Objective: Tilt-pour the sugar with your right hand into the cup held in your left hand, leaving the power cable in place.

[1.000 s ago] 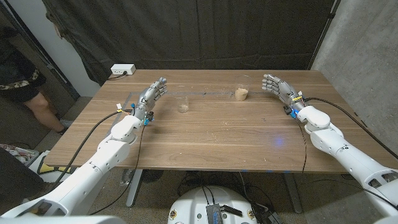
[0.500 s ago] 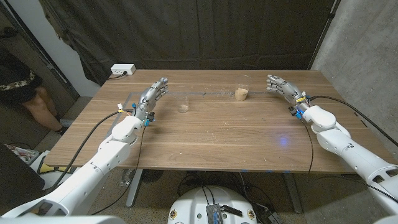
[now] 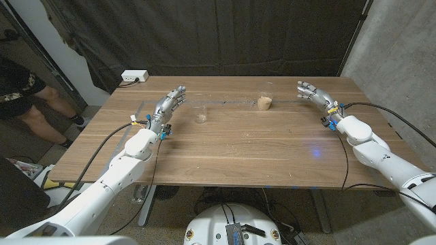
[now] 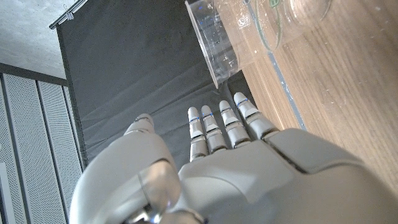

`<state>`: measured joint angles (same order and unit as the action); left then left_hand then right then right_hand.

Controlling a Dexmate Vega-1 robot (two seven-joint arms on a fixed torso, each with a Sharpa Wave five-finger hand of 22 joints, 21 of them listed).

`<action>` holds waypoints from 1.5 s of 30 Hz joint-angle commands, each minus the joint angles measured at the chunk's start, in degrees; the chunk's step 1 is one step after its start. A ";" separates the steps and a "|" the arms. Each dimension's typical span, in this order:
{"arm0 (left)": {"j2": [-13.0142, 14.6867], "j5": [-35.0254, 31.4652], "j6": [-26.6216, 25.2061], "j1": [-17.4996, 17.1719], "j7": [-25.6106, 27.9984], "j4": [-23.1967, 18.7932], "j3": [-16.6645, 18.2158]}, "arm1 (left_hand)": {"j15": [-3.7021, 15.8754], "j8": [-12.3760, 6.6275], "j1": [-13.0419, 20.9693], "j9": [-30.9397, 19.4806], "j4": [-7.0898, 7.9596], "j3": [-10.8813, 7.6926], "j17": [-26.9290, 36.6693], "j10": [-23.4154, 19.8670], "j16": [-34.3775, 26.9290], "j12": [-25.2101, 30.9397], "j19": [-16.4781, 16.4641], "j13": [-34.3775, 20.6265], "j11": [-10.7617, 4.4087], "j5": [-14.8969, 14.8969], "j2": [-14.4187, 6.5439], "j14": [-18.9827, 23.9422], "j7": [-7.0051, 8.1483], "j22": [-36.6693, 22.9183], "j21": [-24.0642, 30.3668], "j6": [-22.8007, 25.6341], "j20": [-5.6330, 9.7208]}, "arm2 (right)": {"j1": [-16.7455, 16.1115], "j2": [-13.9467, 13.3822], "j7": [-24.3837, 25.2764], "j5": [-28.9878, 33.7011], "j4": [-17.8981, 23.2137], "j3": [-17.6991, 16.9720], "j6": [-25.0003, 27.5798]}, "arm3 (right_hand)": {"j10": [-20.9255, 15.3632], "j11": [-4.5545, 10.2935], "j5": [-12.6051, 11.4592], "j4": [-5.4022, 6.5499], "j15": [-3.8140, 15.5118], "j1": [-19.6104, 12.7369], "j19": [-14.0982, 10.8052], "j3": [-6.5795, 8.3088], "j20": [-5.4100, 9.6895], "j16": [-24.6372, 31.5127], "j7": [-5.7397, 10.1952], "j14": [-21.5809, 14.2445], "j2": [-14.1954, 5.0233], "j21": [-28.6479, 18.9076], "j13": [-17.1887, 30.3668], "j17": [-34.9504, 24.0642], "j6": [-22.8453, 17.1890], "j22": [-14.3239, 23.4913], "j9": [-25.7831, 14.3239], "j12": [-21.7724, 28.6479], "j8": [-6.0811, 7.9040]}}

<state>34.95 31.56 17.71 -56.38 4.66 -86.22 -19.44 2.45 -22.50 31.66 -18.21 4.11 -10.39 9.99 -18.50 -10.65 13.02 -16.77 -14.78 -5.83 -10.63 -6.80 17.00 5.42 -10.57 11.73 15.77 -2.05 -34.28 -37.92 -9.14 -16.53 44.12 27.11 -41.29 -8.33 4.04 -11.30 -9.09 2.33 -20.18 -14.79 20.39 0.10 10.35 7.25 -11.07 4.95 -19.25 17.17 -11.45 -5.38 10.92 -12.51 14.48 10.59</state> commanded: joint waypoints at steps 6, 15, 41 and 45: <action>0.14 -1.72 -1.04 -1.53 2.25 -2.81 -0.52 | 4.60 -0.32 0.49 -0.27 -0.05 -0.43 0.27 -0.63 -0.44 0.29 -0.48 -0.14 -0.05 -0.23 0.12 0.64 -0.25 -0.04 0.46 0.43 -0.13 | 2.18 -1.54 5.91 7.60 -5.12 3.87 -3.74 | 2.29 0.12 -0.84 -0.04 4.63 -0.84 0.87 0.14 -0.54 -0.10 0.16 1.69 0.76 0.76 0.14 -0.03 1.88 0.17 -0.16 -0.96 0.06; 0.03 -1.91 -0.17 -2.63 2.95 -2.70 -0.09 | 4.66 -0.34 0.49 -0.29 -0.11 -0.48 0.27 -0.79 -0.40 0.30 -0.59 -0.16 -0.20 -0.23 0.16 0.72 -0.20 -0.04 0.47 0.56 -0.15 | 1.38 -3.50 7.37 9.70 -1.97 5.03 -0.01 | 4.02 -0.22 -1.14 0.07 3.88 -1.33 1.99 0.26 -1.13 -0.14 0.11 3.34 0.86 1.47 0.20 -0.09 3.52 0.20 -0.14 -1.44 0.11; 0.52 -2.08 0.05 -2.24 2.18 -1.80 0.22 | 4.77 -0.26 0.51 -0.32 -0.23 -0.61 0.27 -0.89 -0.33 0.23 -0.77 -0.20 -0.26 -0.24 0.22 0.87 -0.32 -0.03 0.47 0.58 -0.14 | 5.87 -1.10 18.96 19.28 -7.78 11.44 2.72 | 8.82 -1.21 -1.66 0.00 2.29 -3.07 3.92 0.70 -1.67 -0.12 -0.21 7.55 0.95 2.88 0.41 -0.16 8.24 0.39 -0.25 -2.42 0.32; 0.65 -2.04 -0.28 -2.02 1.95 -1.79 0.12 | 4.69 -0.29 0.51 -0.33 -0.24 -0.62 0.28 -0.87 -0.34 0.20 -0.78 -0.21 -0.24 -0.24 0.22 0.94 -0.17 -0.03 0.47 0.68 -0.14 | 5.31 -1.15 21.34 20.13 -6.47 11.86 4.05 | 8.98 -1.47 -1.70 -0.06 2.10 -3.47 4.01 0.85 -1.71 -0.11 -0.32 7.86 0.85 2.96 0.43 -0.14 8.62 0.41 -0.27 -2.38 0.36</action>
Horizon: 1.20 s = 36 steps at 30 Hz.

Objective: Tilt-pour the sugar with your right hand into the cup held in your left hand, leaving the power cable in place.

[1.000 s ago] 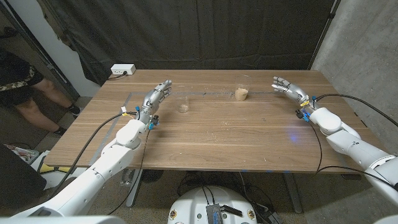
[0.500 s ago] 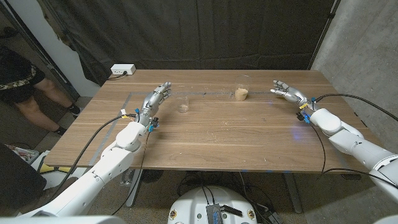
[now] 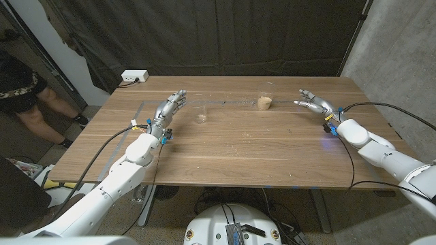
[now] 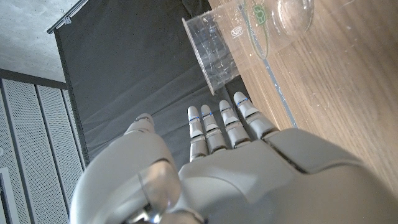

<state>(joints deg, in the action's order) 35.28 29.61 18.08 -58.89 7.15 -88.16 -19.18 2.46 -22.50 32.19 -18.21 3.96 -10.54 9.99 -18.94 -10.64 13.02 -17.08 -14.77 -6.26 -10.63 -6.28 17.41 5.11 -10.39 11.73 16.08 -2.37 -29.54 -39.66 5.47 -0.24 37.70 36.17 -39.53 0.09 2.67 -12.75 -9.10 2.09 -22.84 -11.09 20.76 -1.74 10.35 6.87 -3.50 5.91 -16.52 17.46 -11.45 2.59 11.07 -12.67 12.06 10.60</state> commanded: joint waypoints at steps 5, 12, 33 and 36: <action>0.47 0.01 -1.06 1.03 -1.01 0.31 -0.27 | 4.62 -0.22 -0.02 -0.34 -0.11 -0.50 0.28 -0.43 -0.32 0.18 -0.45 -0.23 0.14 -0.25 -0.29 0.52 0.05 -0.21 0.45 0.22 0.20 | -0.15 0.22 7.65 3.76 1.87 2.73 3.90 | 0.76 -0.14 -0.29 -0.08 2.12 -1.21 0.56 0.63 0.18 -0.07 -0.10 0.62 -0.26 0.38 0.17 -0.15 0.90 0.29 -0.13 0.07 0.46; 0.34 0.15 -1.37 1.83 -1.58 0.79 -0.60 | 4.68 -0.19 -0.04 -0.35 -0.12 -0.53 0.28 -0.42 -0.30 0.16 -0.45 -0.24 0.24 -0.24 -0.30 0.52 -0.03 -0.21 0.44 0.19 0.22 | -0.80 -0.34 6.28 2.81 4.74 2.29 5.32 | 0.85 -0.59 -0.25 0.03 1.93 -1.29 0.76 0.62 0.08 0.07 -0.21 0.81 -0.23 0.53 0.21 -0.20 1.09 0.31 -0.15 0.17 0.62; -0.08 0.62 -0.86 2.98 -2.86 2.49 -1.00 | 4.66 -0.20 -0.08 -0.38 -0.16 -0.61 0.29 -0.51 -0.27 0.13 -0.45 -0.27 0.19 -0.23 -0.31 0.57 0.04 -0.22 0.40 0.38 0.21 | 0.00 1.47 1.32 1.26 5.92 2.07 6.15 | 0.89 -1.41 -0.12 0.32 1.84 -1.35 0.82 0.52 -0.20 0.49 -0.42 0.83 -0.13 0.73 0.30 -0.31 0.72 0.39 -0.19 0.50 1.24; -0.08 0.73 -0.71 3.09 -3.10 2.79 -1.00 | 4.66 -0.19 -0.09 -0.38 -0.17 -0.62 0.29 -0.50 -0.25 0.11 -0.46 -0.28 0.26 -0.23 -0.30 0.54 0.07 -0.22 0.41 0.37 0.20 | 0.58 2.12 1.20 1.31 5.12 2.31 6.03 | 0.88 -1.58 -0.10 0.33 1.82 -1.39 0.83 0.51 -0.22 0.52 -0.48 0.83 -0.10 0.75 0.31 -0.31 0.78 0.39 -0.19 0.54 1.26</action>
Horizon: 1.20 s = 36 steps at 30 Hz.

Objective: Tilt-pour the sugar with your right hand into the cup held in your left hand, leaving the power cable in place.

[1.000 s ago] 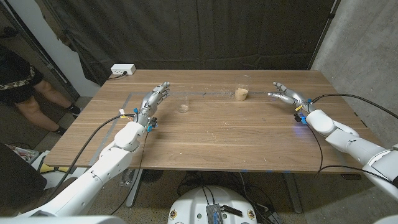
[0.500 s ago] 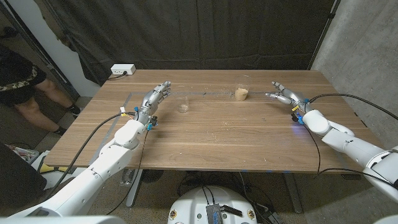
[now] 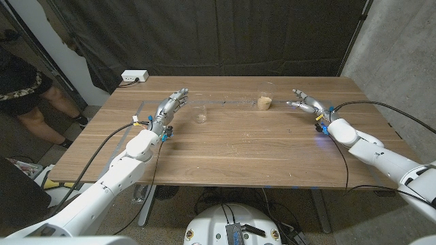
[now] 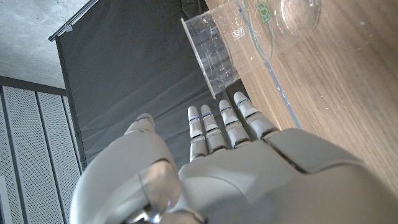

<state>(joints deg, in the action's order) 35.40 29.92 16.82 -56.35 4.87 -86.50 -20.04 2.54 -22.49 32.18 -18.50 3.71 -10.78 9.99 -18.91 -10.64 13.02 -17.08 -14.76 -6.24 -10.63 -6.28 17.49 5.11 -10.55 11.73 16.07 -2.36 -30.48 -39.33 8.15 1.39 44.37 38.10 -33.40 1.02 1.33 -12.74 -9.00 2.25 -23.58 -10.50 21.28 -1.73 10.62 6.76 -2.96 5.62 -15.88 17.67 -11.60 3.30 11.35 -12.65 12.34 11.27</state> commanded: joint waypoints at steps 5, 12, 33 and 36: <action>0.00 0.51 0.59 0.69 -1.01 1.32 0.00 | 4.56 -0.18 -0.10 -0.11 0.07 -0.40 0.29 -0.55 -0.25 0.11 -0.46 -0.29 0.16 -0.23 -0.30 0.46 0.01 -0.06 0.40 0.37 0.18 | 2.48 2.83 -1.90 -0.35 -2.69 0.86 -0.29 | 0.14 -0.28 -0.09 0.27 1.56 -0.71 0.29 -0.01 -0.34 0.30 -0.37 0.36 0.20 0.17 0.12 -0.16 0.02 0.14 -0.21 0.27 0.70; 0.26 0.97 0.56 0.81 -1.52 1.69 0.21 | 4.57 -0.17 -0.12 -0.12 0.05 -0.43 0.29 -0.58 -0.26 0.09 -0.48 -0.30 0.07 -0.22 -0.29 0.52 0.03 -0.06 0.39 0.41 0.22 | 2.58 3.53 -2.01 -0.59 -1.91 1.13 1.01 | 0.16 -0.38 -0.07 0.33 1.48 -0.77 0.44 0.00 -0.16 0.37 -0.39 0.37 0.18 0.28 0.15 -0.18 0.00 0.15 -0.22 0.36 0.80; 0.29 2.20 1.06 2.15 -3.55 4.54 0.45 | 4.70 -0.04 -0.18 -0.15 0.00 -0.52 0.29 -0.62 -0.20 0.04 -0.43 -0.36 0.20 -0.22 -0.25 0.44 0.00 -0.06 0.35 0.29 0.23 | 6.13 7.30 -2.34 -0.02 -6.56 3.40 0.14 | -0.58 -0.48 0.08 0.52 1.96 -0.84 2.14 -0.10 1.26 0.69 -0.25 -0.01 0.28 1.16 0.23 -0.18 -0.76 0.15 -0.22 0.98 1.36; 0.23 2.29 1.02 2.56 -3.88 4.99 0.36 | 4.71 -0.06 -0.19 -0.16 -0.01 -0.52 0.29 -0.63 -0.22 0.04 -0.43 -0.37 0.23 -0.22 -0.25 0.48 0.05 -0.06 0.34 0.37 0.24 | 6.17 7.51 -2.81 -0.49 -6.16 3.46 1.03 | -0.09 -0.81 0.11 0.56 1.83 -0.81 2.32 -0.18 0.68 0.64 -0.17 0.17 0.42 1.30 0.24 -0.17 -0.50 0.14 -0.21 0.86 1.29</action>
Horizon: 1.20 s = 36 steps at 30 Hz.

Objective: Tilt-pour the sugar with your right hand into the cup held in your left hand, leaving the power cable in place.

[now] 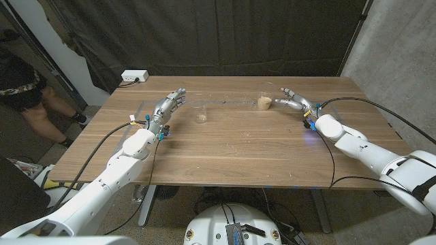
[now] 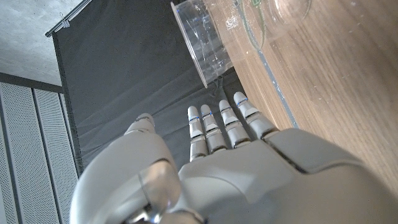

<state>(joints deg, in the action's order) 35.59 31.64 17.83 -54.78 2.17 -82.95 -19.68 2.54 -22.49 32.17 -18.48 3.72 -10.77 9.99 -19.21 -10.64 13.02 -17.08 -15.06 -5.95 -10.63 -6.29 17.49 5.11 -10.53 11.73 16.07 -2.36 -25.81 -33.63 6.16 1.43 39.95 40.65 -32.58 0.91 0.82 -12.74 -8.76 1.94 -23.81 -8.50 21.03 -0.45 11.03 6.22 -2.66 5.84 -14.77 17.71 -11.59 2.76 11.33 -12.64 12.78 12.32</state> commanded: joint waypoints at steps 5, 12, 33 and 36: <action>-0.10 0.65 0.07 1.78 -1.87 2.32 -0.21 | 4.69 -0.06 -0.20 -0.18 -0.02 -0.54 0.29 -0.41 -0.22 0.07 -0.42 -0.08 -0.09 -0.22 -0.22 0.52 0.01 -0.08 0.33 0.40 0.24 | 1.64 1.67 -2.93 -1.50 -0.67 0.96 2.36 | 1.54 -0.96 0.10 0.09 1.20 -0.83 0.78 -0.27 -1.46 -0.12 -0.01 0.90 1.01 0.52 0.22 -0.05 1.18 0.13 -0.21 0.02 -0.08; -0.41 0.81 0.02 2.86 -2.58 3.54 -0.49 | 4.70 -0.06 -0.22 -0.19 -0.04 -0.57 0.29 -0.41 -0.23 0.05 -0.43 -0.10 -0.28 -0.22 -0.21 0.56 0.00 -0.08 0.33 0.44 0.25 | 1.97 1.10 -5.55 -2.36 1.86 0.90 6.73 | 3.60 -1.82 -0.16 -0.26 0.25 -1.43 1.39 -0.82 -2.10 -0.39 -1.51 2.21 2.28 0.98 0.22 0.13 3.72 0.09 -0.15 -0.45 -0.80; -1.13 0.97 0.35 6.14 -4.95 7.03 -1.27 | 4.72 0.00 -0.23 -0.22 -0.12 -0.67 0.29 -0.54 -0.21 0.06 -0.46 -0.17 -0.10 -0.22 -0.18 0.57 -0.11 -0.08 0.33 0.48 0.26 | 1.22 1.22 -6.57 -3.98 7.23 0.31 13.67 | 5.02 -3.04 -0.66 -0.19 -1.02 -1.45 1.99 -1.95 -3.06 -0.30 -3.14 3.15 3.58 1.43 0.17 0.22 6.78 0.11 -0.06 -0.45 -1.36; -1.31 0.98 0.49 6.44 -5.21 7.42 -1.40 | 4.74 -0.03 -0.23 -0.23 -0.14 -0.69 0.29 -0.48 -0.21 0.02 -0.46 -0.18 -0.24 -0.22 -0.17 0.57 -0.14 -0.08 0.33 0.58 0.28 | 0.61 0.69 -6.64 -4.01 8.99 0.14 14.76 | 5.00 -3.12 -0.68 -0.13 -1.13 -1.35 2.06 -2.06 -3.23 -0.24 -3.16 3.09 3.61 1.47 0.17 0.21 6.91 0.11 -0.06 -0.39 -1.35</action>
<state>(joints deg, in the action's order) 34.75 32.50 17.90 -49.80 -1.90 -77.20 -20.67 2.54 -22.49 31.81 -18.48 3.47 -11.02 9.99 -19.41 -10.64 13.02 -17.08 -15.05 -6.15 -10.63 -6.65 17.49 5.11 -10.53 11.73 16.07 -2.36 -23.79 -32.03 -0.16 -1.93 44.50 41.41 -21.50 5.62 -2.03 -13.14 -9.01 0.83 -25.16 -6.28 19.20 -3.09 10.80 3.09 0.31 9.02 -13.43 17.70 -11.19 9.04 11.32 -12.50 12.29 10.99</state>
